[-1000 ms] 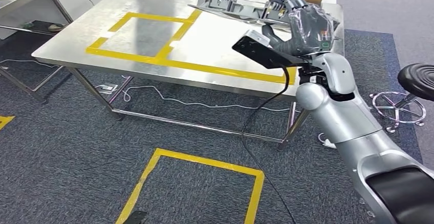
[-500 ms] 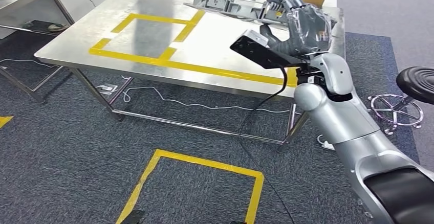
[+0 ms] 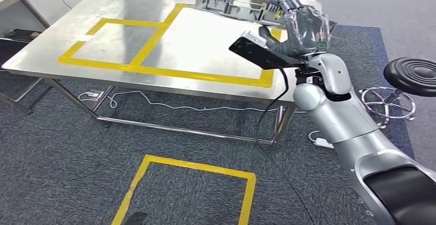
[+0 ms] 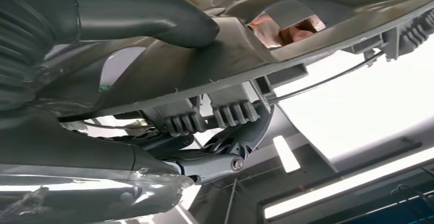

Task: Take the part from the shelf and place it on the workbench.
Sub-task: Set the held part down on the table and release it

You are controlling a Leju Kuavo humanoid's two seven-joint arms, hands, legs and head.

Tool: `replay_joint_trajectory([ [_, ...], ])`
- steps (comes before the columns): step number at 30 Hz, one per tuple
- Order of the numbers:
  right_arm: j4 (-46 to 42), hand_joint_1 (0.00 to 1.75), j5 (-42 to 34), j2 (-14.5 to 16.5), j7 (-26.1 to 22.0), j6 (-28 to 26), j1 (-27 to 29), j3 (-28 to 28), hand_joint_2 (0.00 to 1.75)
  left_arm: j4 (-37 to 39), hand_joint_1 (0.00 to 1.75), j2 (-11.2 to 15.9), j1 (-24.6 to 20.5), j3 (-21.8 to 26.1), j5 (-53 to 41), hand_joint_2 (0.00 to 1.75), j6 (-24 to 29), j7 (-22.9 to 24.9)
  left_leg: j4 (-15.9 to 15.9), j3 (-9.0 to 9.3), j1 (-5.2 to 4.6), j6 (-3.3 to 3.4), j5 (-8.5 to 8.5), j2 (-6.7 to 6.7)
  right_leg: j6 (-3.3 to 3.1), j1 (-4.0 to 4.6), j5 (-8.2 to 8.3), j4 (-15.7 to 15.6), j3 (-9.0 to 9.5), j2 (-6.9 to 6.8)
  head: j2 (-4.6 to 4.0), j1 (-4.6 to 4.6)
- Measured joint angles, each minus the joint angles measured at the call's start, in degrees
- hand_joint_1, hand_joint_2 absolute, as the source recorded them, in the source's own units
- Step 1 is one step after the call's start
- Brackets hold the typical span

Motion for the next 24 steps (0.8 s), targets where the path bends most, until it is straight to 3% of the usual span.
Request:
replay_joint_trajectory([
  [1, 0.0, 1.75, 0.0, 0.0, 0.0, 0.0, 0.0, 0.0, 1.75, 0.0, 0.0, 0.0, -0.1, 0.0, 0.0, 1.75, 0.0, 0.0, 1.4, -1.39, -0.14, 0.22, 0.46, -0.13, -0.1, 0.11, -0.2, 0.0, 0.23, 0.22, 0.0, 0.01],
  [2, 0.0, 1.75, 0.0, 0.0, 0.0, 0.0, 0.0, 0.1, 1.75, 0.0, 0.0, 0.0, -0.2, 0.0, 0.0, 1.75, 0.0, -0.1, 0.7, -1.69, -0.26, 0.47, 2.04, -0.21, -0.12, 0.18, -0.42, 0.0, 0.51, 0.43, 0.0, -0.01],
  [4, 0.0, 1.75, 0.0, 0.0, 0.0, 0.0, 0.1, 0.1, 1.75, 0.0, 0.0, 0.0, -0.1, 0.0, 0.0, 1.75, 0.0, 0.0, -5.4, 0.2, -0.43, 0.96, 7.01, -0.4, 0.14, 0.15, -0.91, 0.0, 1.09, 0.88, 0.0, -0.02],
  [6, 0.0, 1.75, 0.0, 0.0, 0.0, 0.0, 0.1, 0.0, 1.75, 0.0, 0.0, 0.0, 0.1, 0.0, -0.1, 1.75, 0.0, 0.0, -11.4, 2.63, -0.59, 1.22, 9.47, -0.66, 0.7, 0.26, -1.31, 0.1, 1.21, 1.33, 0.0, -0.1],
  [8, 0.0, 1.75, 0.0, 0.0, 0.0, -0.1, 0.3, 0.0, 1.75, 0.0, 0.0, 0.0, 0.2, 0.0, -0.1, 1.75, 0.1, 0.0, -13.4, 3.49, -0.82, 1.49, 8.94, -0.82, 1.35, 0.31, -1.42, -0.1, 1.12, 1.5, 0.0, -0.13],
  [11, 0.0, 1.75, 0.0, -0.2, 0.1, -0.1, 0.6, -0.1, 1.75, 0.0, 0.0, 0.1, 0.3, 0.0, -0.2, 1.75, 0.2, 0.0, -14.0, 3.96, -0.87, 2.5, 8.61, -0.86, 2.01, 0.13, -2.26, 0.7, 0.7, 0.76, 0.0, 0.0],
  [12, 0.0, 1.75, 0.0, -0.2, 0.1, -0.1, 0.7, -0.1, 1.75, 0.0, 0.0, 0.1, 0.3, 0.0, -0.2, 1.75, 0.2, 0.0, -14.1, 4.25, -0.84, 2.85, 8.5, -0.86, 2.01, 0.23, -3.26, 2.9, -0.4, 0.39, 0.0, 0.09],
  [14, 0.0, 1.75, -0.1, -0.2, 0.1, -0.1, 1.0, -0.1, 1.75, 0.0, 0.0, 0.1, 0.3, 0.0, -0.2, 1.75, 0.2, 0.0, -14.1, 4.73, -0.98, 3.35, 8.11, -0.85, 1.91, 0.5, -5.83, 10.0, -4.31, -0.06, 0.0, 0.2],
  [16, 0.0, 1.75, -0.1, -0.3, 0.0, -0.1, 1.3, -0.1, 1.75, 0.0, 0.0, 0.1, 0.4, 0.0, -0.2, 1.75, 0.2, 0.0, -14.1, 5.3, -1.12, 3.6, 7.63, -0.87, 1.95, 0.6, -6.38, 15.1, -7.73, -0.12, 0.0, 0.2],
  [17, 0.0, 1.75, -0.1, -0.3, 0.0, -0.1, 1.4, -0.1, 1.75, 0.0, 0.0, 0.1, 0.4, 0.0, -0.2, 1.75, 0.1, 0.0, -14.1, 5.7, -1.15, 3.61, 7.33, -0.92, 1.94, 0.63, -5.14, 14.7, -8.07, -0.18, 0.0, 0.22],
  [18, 0.0, 1.75, -0.1, -0.3, 0.0, -0.1, 1.4, -0.1, 1.75, 0.0, 0.0, 0.1, 0.5, 0.0, -0.2, 1.75, 0.1, 0.0, -14.1, 6.2, -1.16, 3.54, 6.98, -0.99, 1.88, 0.65, -3.01, 12.1, -7.24, -0.3, 0.0, 0.22],
  [20, 0.0, 1.75, -0.1, -0.3, 0.0, -0.2, 1.2, -0.1, 1.75, 0.0, 0.0, 0.0, 0.7, 0.0, -0.2, 1.75, 0.1, 0.0, -14.1, 7.12, -1.25, 3.13, 6.22, -1.11, 1.64, 0.81, 1.16, 4.4, -3.81, -0.82, 0.0, 0.22],
  [22, 0.0, 1.75, -0.1, -0.3, 0.0, -0.2, 1.0, -0.1, 1.75, 0.0, 0.0, 0.0, 0.6, 0.0, -0.2, 1.75, 0.0, 0.0, -14.0, 7.51, -1.4, 2.55, 5.69, -1.12, 1.26, 1.06, 2.22, 0.0, -1.55, -1.11, 0.0, 0.13],
  [24, -0.1, 1.75, 0.0, -0.4, 0.0, -0.2, 0.9, -0.1, 1.75, 0.0, 0.0, -0.1, 0.6, 0.0, -0.2, 1.75, 0.0, 0.0, -14.2, 7.68, -1.37, 1.97, 5.48, -1.04, 0.72, 1.25, 1.66, -0.6, -1.18, -0.94, 0.0, 0.02],
])
